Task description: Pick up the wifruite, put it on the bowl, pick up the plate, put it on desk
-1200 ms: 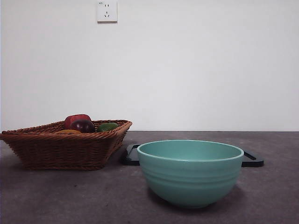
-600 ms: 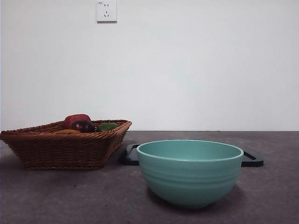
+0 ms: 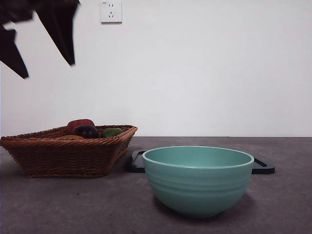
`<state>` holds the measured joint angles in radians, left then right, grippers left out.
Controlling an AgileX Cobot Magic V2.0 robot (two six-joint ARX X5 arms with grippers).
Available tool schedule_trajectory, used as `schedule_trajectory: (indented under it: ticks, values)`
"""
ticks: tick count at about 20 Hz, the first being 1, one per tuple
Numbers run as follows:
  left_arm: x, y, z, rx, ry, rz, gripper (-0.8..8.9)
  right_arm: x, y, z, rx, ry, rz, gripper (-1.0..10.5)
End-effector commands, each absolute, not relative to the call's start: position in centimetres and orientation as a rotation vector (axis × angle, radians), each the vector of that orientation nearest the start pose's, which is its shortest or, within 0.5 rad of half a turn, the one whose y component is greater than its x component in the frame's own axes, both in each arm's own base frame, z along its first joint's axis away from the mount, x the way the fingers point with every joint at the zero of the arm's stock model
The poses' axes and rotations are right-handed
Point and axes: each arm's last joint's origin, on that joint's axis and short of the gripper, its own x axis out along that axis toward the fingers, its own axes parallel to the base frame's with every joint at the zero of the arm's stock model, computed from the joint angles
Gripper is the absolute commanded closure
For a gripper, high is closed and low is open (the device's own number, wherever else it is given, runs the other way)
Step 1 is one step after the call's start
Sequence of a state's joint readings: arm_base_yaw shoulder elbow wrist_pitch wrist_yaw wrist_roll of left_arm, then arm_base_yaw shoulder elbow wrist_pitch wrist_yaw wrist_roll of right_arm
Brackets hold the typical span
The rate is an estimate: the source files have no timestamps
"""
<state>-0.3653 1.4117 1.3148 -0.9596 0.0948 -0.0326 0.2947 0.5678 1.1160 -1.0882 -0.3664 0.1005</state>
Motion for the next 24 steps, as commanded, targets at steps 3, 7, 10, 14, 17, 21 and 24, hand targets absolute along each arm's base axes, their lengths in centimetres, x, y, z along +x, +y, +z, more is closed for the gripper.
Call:
schedule_trajectory:
  ticks: [3,7,10,14,17,21,24]
  values:
    - [28.8,-12.6,29.1,0.229,1.099,-0.414,0.95,5.0,2.6,38.1,0.106,0.554,0.629,4.0]
    - [30.9,-14.0,26.1,0.290,1.142,-0.396,0.95,5.0,2.6,38.1,0.106,0.555,0.630,4.0]
    - [32.2,-14.4,24.0,0.312,1.166,-0.369,0.95,5.0,2.6,38.1,0.107,0.558,0.629,4.0]
    - [33.1,-14.8,22.3,0.316,1.187,-0.337,0.95,4.9,2.6,37.9,0.106,0.581,0.626,4.0]
    - [33.7,-15.0,21.1,0.295,1.201,-0.320,0.95,4.8,2.6,37.9,0.107,0.586,0.626,4.0]
    - [34.4,-14.7,19.2,0.255,1.261,-0.271,0.96,4.8,2.6,37.7,0.107,0.602,0.624,4.0]
    - [34.6,-14.6,19.2,0.229,1.256,-0.252,1.56,4.7,2.6,37.7,0.107,0.608,0.623,4.0]
